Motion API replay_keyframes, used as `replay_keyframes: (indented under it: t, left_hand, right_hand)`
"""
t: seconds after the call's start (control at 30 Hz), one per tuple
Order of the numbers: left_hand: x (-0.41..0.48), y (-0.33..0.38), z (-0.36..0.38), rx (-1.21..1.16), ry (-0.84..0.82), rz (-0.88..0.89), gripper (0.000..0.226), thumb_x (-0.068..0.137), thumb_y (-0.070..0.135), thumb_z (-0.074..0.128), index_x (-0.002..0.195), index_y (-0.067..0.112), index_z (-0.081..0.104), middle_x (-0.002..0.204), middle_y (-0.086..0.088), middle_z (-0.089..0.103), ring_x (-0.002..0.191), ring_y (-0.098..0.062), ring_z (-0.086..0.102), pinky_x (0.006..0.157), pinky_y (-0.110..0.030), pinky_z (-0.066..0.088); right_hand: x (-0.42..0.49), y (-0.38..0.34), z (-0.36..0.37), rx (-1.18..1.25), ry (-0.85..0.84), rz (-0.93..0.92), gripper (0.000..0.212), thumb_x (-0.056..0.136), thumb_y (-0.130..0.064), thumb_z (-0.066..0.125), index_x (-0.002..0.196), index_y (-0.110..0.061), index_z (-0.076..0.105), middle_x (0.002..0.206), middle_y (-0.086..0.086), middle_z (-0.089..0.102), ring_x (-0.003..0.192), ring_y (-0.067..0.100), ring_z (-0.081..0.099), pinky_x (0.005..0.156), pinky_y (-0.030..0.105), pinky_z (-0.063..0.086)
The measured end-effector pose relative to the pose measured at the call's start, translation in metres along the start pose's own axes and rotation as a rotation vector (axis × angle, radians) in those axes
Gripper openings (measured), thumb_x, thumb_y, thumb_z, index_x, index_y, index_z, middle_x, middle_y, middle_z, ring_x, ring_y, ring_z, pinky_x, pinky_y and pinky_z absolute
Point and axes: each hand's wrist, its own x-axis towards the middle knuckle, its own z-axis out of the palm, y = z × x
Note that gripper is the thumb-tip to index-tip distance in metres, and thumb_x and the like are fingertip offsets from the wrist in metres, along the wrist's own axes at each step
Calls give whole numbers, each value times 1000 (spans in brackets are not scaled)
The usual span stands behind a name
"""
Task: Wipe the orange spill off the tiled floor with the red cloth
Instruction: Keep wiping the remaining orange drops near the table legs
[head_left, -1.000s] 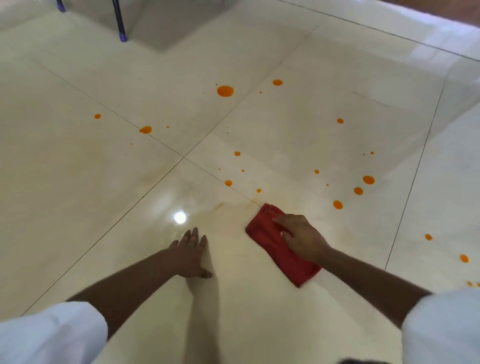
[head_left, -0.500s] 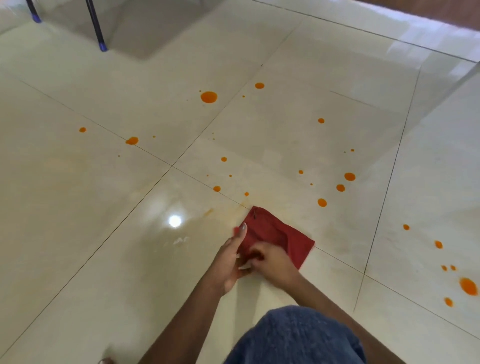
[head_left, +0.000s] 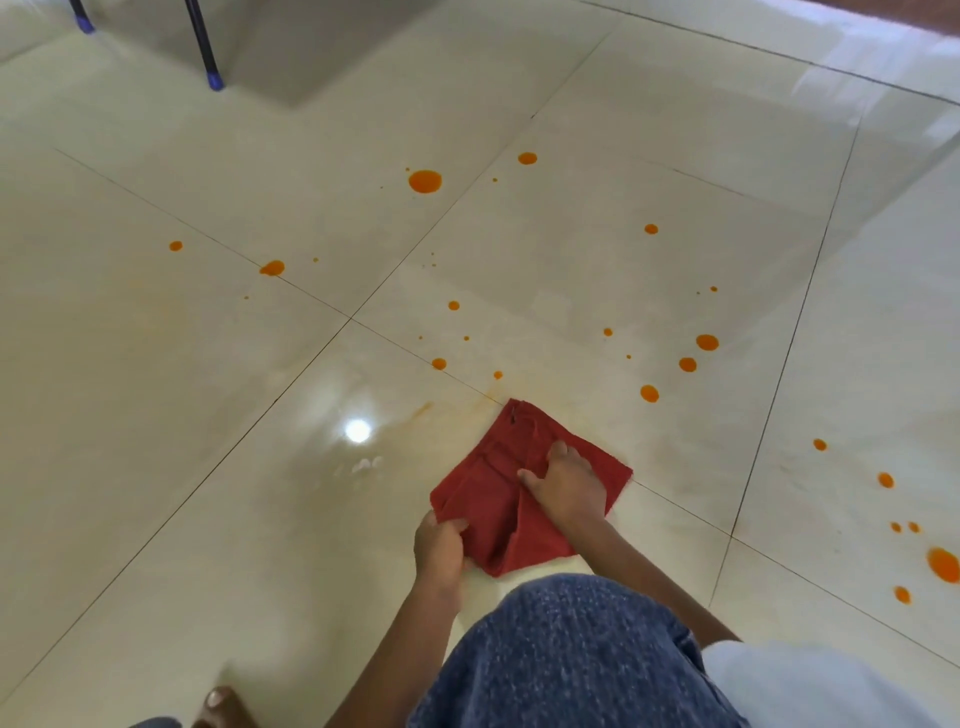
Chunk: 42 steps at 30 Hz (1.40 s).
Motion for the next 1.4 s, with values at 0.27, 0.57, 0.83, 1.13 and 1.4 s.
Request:
replay_keyframes:
  t: [0.27,0.57,0.83,1.13,1.4]
  left_hand:
    - [-9,5,-1,99,141,261,32,99,33,43,105,5,54,111,-18,59,100,-31,59,88,-40,48]
    - [23,-7,-18,1008,184,599,66,87,40,62,140,11,34,142,-11,35,129,-28,34,103,-44,36]
    - [53,18,9,1281,6,584,27,84,18,54,111,13,52,108,-7,61,107,-30,55,90,-40,35]
    - [3,152,59,1286,-405,1377,72,70,20,78,135,32,48,157,0,17,146,-24,2,112,-42,7]
    - [-8,143,47,1579,-637,1186,7,82,15,66,89,16,68,99,-2,71,100,-22,60,107,-33,31]
  right_hand:
    - [-49,-7,0,136,-349,-451,26,87,-23,53,109,-24,66,114,-5,62,104,13,55,87,28,44]
    - [4,33,-22,-63,86,8,41,91,-25,52,130,-14,47,129,10,47,120,28,40,94,41,37]
    - [26,35,-53,334,-173,69,5,78,-14,66,79,-16,62,82,1,62,87,21,56,74,30,41]
    - [-16,-28,-176,230,-99,-475,16,78,-12,67,88,-23,73,84,-12,67,76,4,57,74,20,42]
    - [-36,1,-150,174,-291,-414,28,79,-6,67,104,-17,72,96,-10,68,79,1,57,78,11,43]
